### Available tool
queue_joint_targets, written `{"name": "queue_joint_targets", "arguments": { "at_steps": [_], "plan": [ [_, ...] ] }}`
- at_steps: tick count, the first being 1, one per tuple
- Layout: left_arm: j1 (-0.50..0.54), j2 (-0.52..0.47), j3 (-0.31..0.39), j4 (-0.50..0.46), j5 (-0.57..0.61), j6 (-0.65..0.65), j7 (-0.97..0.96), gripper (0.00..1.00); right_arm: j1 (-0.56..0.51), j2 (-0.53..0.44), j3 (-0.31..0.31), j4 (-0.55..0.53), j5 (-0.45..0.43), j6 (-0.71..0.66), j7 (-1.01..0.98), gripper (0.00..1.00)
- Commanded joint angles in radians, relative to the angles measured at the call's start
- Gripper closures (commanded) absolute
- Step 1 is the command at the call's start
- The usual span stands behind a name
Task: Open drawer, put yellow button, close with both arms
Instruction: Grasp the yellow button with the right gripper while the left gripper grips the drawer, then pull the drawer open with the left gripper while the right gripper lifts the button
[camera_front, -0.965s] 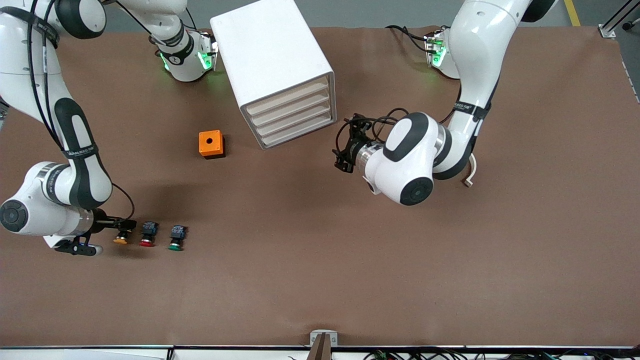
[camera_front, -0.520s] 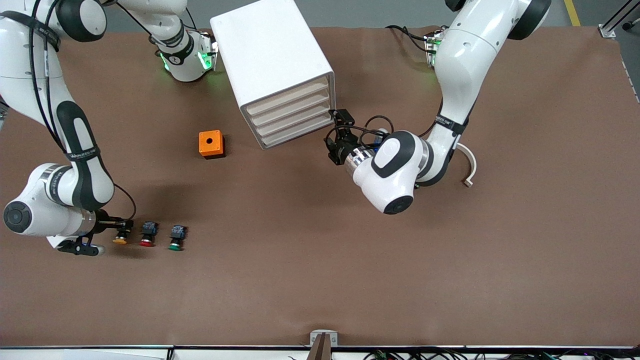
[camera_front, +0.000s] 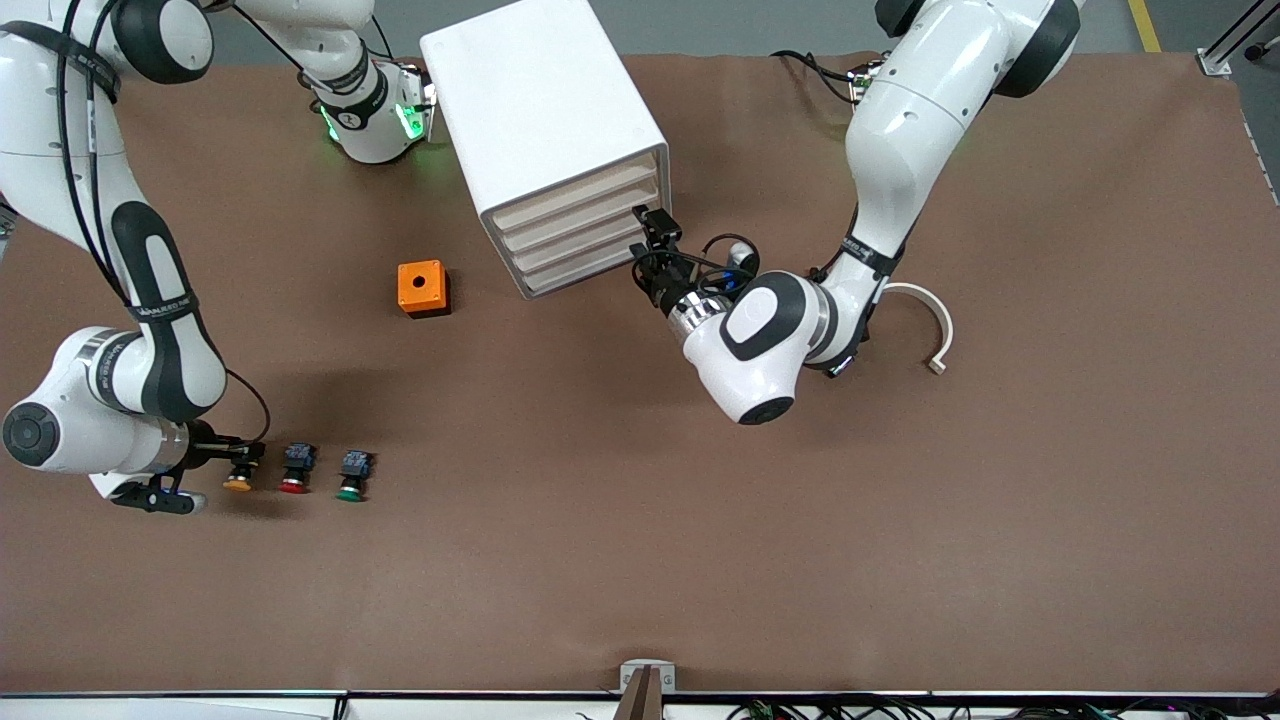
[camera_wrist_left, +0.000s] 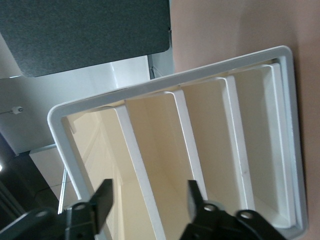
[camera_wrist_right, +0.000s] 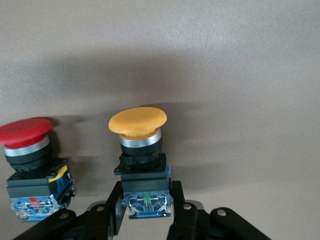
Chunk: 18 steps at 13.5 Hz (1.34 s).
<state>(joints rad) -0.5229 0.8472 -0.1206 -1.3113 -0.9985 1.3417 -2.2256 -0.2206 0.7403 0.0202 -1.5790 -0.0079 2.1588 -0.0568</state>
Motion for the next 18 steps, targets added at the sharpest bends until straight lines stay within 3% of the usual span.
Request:
{"name": "queue_joint_targets", "arguments": {
  "at_steps": [1, 7, 13, 18],
  "plan": [
    [-0.032, 0.018, -0.005, 0.02, -0.031, -0.029, -0.025, 0.37, -0.009, -0.027, 0.017, 0.008, 0.002, -0.016, -0.012, 0.94],
    [-0.071, 0.03, -0.025, 0.004, -0.043, -0.064, -0.034, 0.38, 0.006, -0.136, 0.027, 0.008, 0.002, -0.111, -0.011, 0.95],
    [-0.108, 0.042, -0.025, 0.006, -0.048, -0.062, -0.026, 0.75, 0.009, -0.197, 0.049, 0.008, 0.028, -0.201, 0.008, 0.96],
    [-0.108, 0.042, -0.025, 0.009, -0.048, -0.056, -0.026, 0.9, 0.052, -0.26, 0.057, 0.008, 0.054, -0.312, 0.142, 0.96]
  ]
}}
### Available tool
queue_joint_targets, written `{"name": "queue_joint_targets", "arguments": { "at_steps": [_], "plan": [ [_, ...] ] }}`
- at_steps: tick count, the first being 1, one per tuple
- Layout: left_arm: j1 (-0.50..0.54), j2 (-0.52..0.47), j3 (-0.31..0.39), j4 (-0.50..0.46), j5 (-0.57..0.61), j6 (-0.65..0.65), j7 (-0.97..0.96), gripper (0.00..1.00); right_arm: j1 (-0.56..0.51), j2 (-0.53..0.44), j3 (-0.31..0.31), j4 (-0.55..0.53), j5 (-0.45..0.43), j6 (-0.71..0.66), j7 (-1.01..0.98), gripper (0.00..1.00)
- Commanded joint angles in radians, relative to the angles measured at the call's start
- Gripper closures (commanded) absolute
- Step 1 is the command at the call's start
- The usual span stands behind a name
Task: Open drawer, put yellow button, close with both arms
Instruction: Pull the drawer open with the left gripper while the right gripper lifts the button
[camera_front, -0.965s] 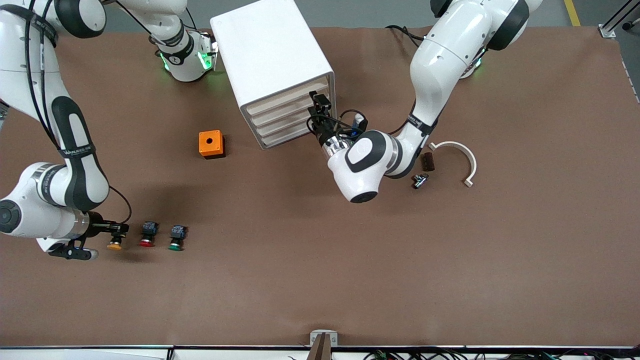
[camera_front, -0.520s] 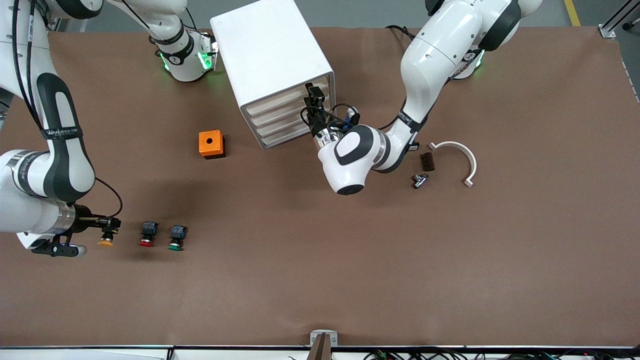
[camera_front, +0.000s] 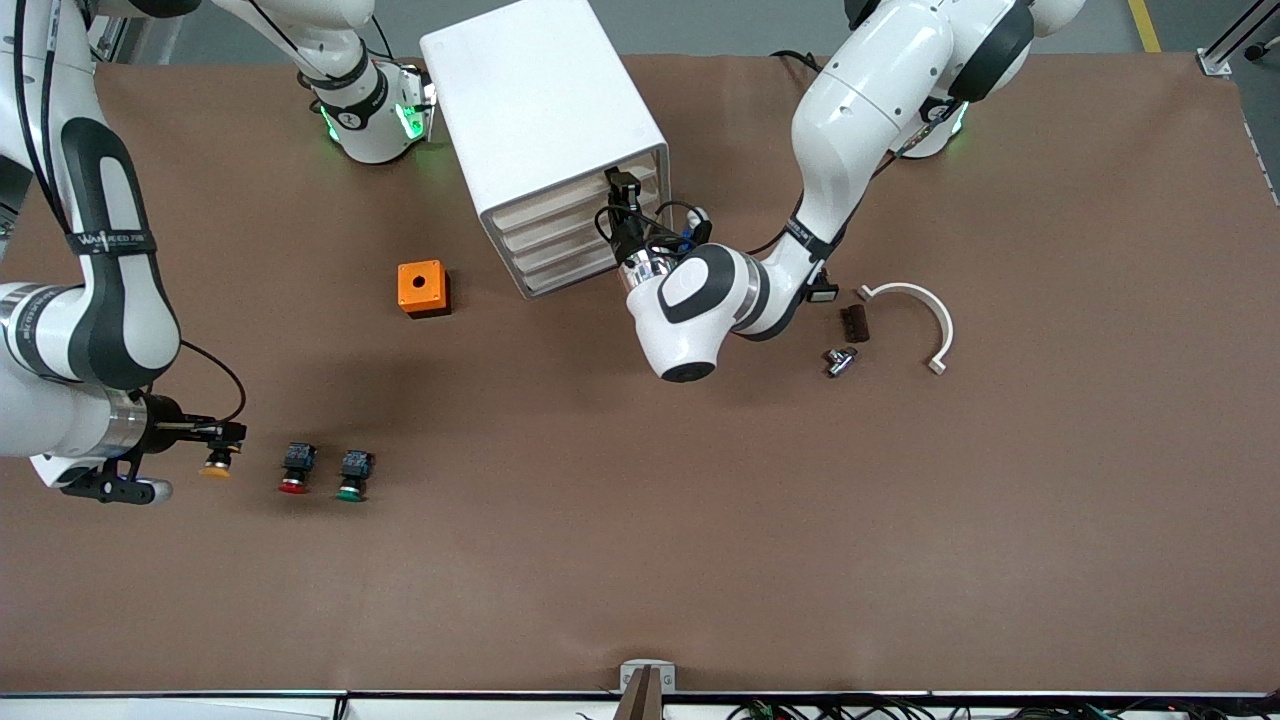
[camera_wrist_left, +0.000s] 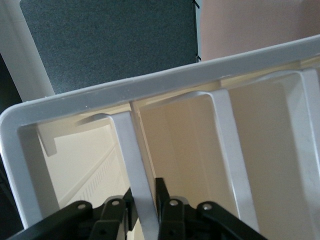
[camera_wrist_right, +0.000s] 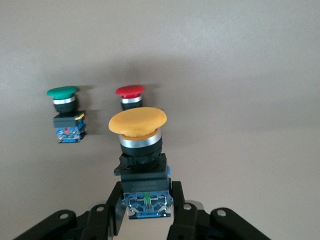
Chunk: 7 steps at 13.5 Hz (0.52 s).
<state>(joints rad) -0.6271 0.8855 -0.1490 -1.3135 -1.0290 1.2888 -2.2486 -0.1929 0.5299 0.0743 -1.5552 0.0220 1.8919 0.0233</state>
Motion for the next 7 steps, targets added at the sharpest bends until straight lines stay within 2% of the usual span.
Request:
{"name": "queue_joint_targets", "arguments": {
  "at_steps": [1, 7],
  "plan": [
    [-0.002, 0.004, 0.005, 0.011, -0.016, -0.003, -0.005, 0.9, 0.036, -0.062, 0.001, -0.016, 0.042, -0.066, 0.09, 0.96],
    [0.013, 0.016, 0.015, 0.011, -0.031, 0.003, -0.005, 0.88, 0.091, -0.114, 0.002, -0.016, 0.113, -0.166, 0.269, 0.96]
  ]
}}
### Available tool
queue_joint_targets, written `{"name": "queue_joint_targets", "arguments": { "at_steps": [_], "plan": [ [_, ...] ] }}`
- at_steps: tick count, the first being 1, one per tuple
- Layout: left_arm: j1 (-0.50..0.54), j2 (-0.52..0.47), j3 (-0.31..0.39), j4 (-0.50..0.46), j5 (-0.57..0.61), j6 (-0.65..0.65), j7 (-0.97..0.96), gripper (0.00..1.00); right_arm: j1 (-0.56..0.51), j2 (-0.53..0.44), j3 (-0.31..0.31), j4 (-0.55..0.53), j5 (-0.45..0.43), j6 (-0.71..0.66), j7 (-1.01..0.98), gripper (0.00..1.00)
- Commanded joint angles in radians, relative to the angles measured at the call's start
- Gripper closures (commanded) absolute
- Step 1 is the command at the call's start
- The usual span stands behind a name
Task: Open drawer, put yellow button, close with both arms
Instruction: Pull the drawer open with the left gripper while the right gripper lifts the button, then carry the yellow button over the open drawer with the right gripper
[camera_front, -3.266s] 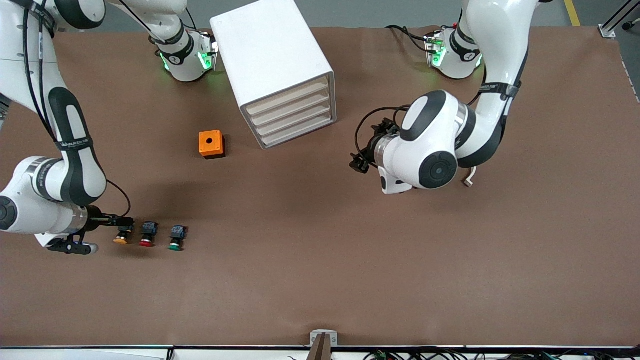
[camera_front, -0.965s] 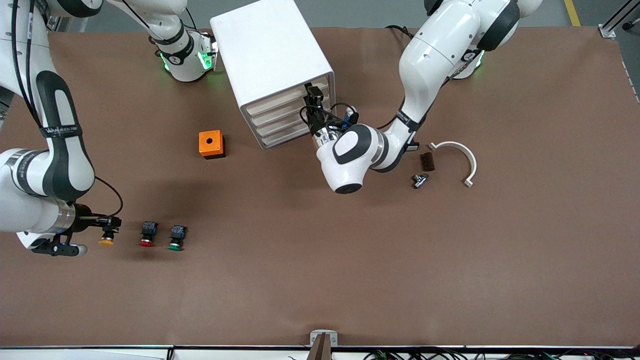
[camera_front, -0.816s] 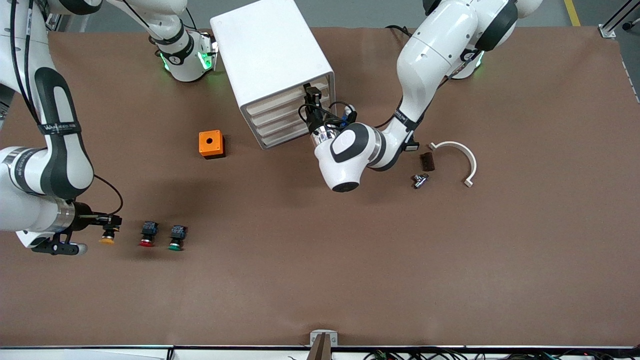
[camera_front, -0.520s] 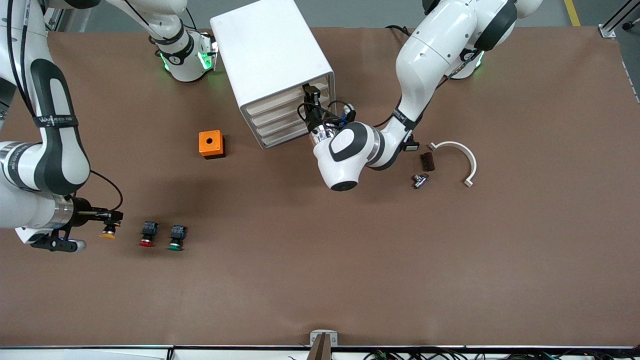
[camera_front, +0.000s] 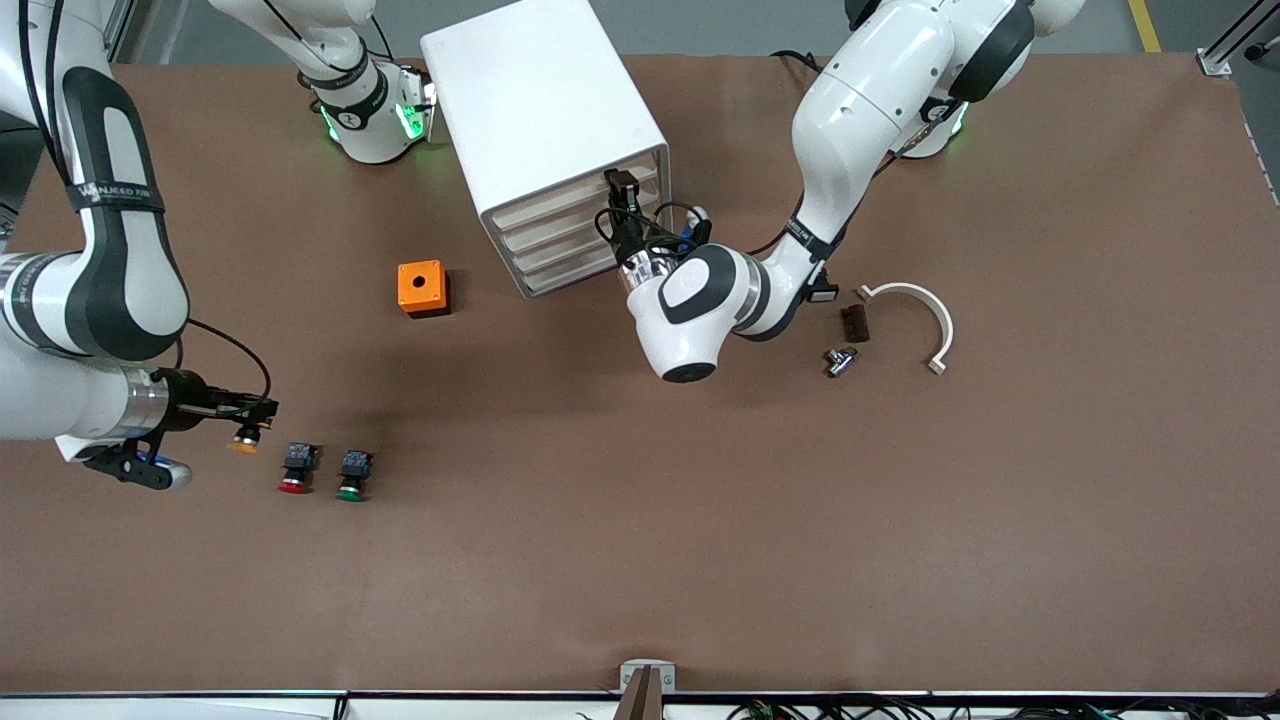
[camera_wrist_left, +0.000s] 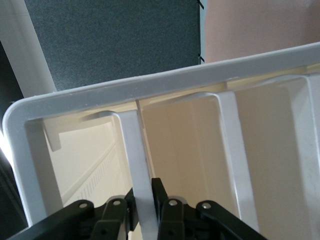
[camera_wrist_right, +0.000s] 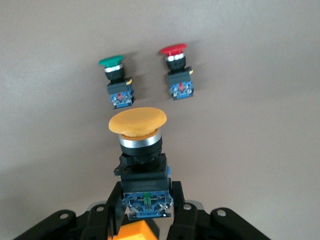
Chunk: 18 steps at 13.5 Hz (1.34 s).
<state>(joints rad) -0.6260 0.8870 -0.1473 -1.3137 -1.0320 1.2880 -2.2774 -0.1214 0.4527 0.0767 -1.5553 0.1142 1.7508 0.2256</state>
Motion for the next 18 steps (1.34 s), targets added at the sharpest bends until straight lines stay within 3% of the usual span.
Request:
{"name": "queue_joint_targets", "arguments": {
  "at_steps": [1, 14, 17, 18],
  "plan": [
    [0.026, 0.02, 0.017, 0.016, -0.037, 0.008, 0.024, 0.88, 0.032, -0.048, 0.0, -0.015, 0.021, -0.033, 0.099, 0.96],
    [0.193, 0.026, 0.017, 0.033, -0.059, 0.108, 0.024, 0.83, 0.305, -0.169, 0.0, -0.023, 0.113, -0.134, 0.716, 0.95],
    [0.2, 0.026, 0.017, 0.033, -0.057, 0.108, 0.029, 0.78, 0.406, -0.184, -0.002, -0.026, 0.134, -0.131, 0.92, 0.95],
    [0.2, 0.026, 0.018, 0.031, -0.057, 0.108, 0.029, 0.71, 0.446, -0.187, -0.003, -0.026, 0.134, -0.129, 0.981, 0.95]
  ]
}}
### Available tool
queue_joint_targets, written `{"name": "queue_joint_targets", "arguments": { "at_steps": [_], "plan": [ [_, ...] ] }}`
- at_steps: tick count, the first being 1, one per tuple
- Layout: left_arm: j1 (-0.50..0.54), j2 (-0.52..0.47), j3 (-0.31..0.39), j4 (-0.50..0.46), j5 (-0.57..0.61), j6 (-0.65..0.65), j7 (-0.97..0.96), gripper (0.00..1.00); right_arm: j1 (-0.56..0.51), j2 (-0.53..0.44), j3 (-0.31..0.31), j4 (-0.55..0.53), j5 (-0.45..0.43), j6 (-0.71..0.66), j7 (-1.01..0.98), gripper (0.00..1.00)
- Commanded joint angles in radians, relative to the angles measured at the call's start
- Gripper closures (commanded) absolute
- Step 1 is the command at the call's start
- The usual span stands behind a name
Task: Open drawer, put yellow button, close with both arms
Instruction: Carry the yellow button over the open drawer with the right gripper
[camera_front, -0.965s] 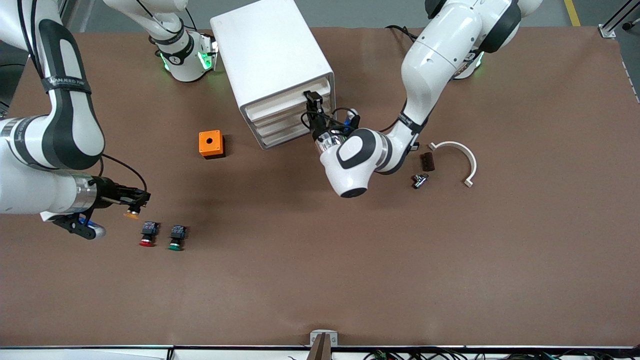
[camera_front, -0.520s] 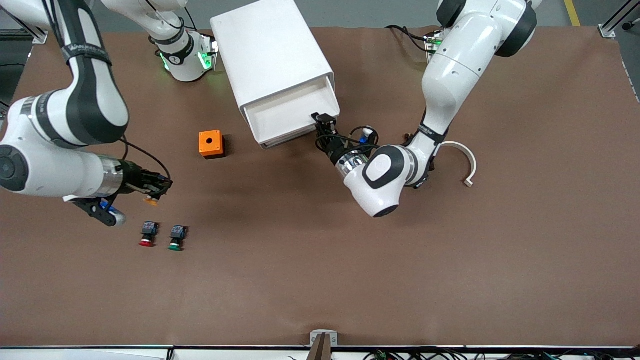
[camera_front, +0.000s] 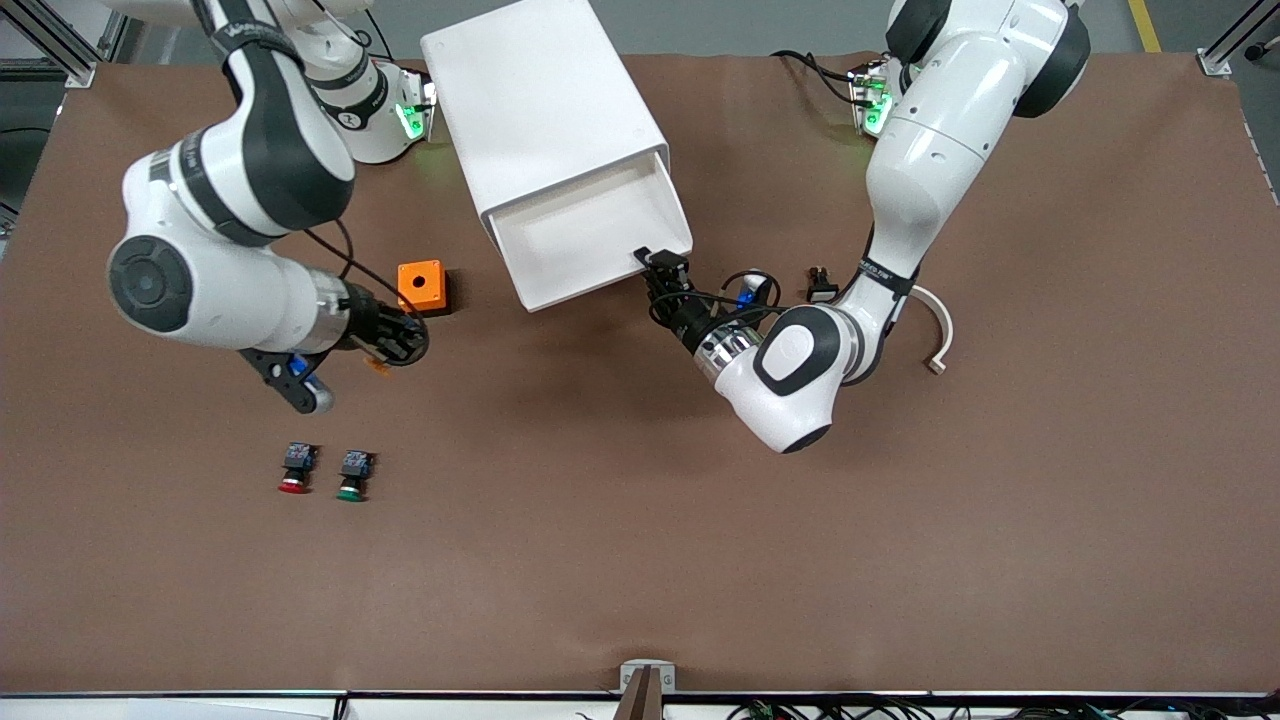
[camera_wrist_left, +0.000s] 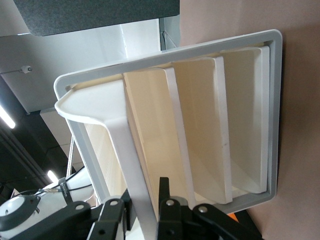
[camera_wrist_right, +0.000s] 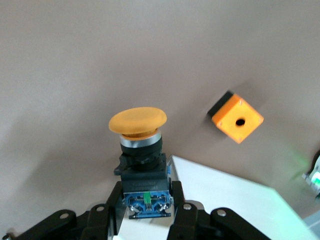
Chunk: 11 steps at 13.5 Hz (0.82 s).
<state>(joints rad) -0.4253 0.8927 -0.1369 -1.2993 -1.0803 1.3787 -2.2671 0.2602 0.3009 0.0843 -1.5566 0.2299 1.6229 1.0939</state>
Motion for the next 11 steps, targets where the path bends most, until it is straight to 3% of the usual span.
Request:
{"name": "queue_joint_targets", "arguments": {
  "at_steps": [1, 2, 4, 6, 11],
  "plan": [
    [0.0, 0.019, 0.008, 0.018, -0.009, 0.017, 0.018, 0.48, 0.103, -0.036, -0.011, -0.025, 0.019, 0.003, 0.176, 0.95],
    [0.0, 0.017, 0.007, 0.018, -0.01, 0.017, 0.021, 0.26, 0.129, -0.036, -0.011, -0.025, 0.019, 0.006, 0.232, 0.95],
    [0.006, 0.011, 0.005, 0.018, -0.01, 0.017, 0.061, 0.07, 0.194, -0.036, -0.011, -0.025, 0.02, 0.023, 0.355, 0.95],
    [0.014, 0.011, 0.002, 0.021, -0.012, 0.017, 0.138, 0.01, 0.253, -0.034, -0.011, -0.03, 0.022, 0.08, 0.495, 0.95],
    [0.033, 0.003, 0.003, 0.07, -0.001, 0.005, 0.339, 0.01, 0.367, -0.035, -0.011, -0.095, 0.02, 0.204, 0.725, 0.95]
  ]
}}
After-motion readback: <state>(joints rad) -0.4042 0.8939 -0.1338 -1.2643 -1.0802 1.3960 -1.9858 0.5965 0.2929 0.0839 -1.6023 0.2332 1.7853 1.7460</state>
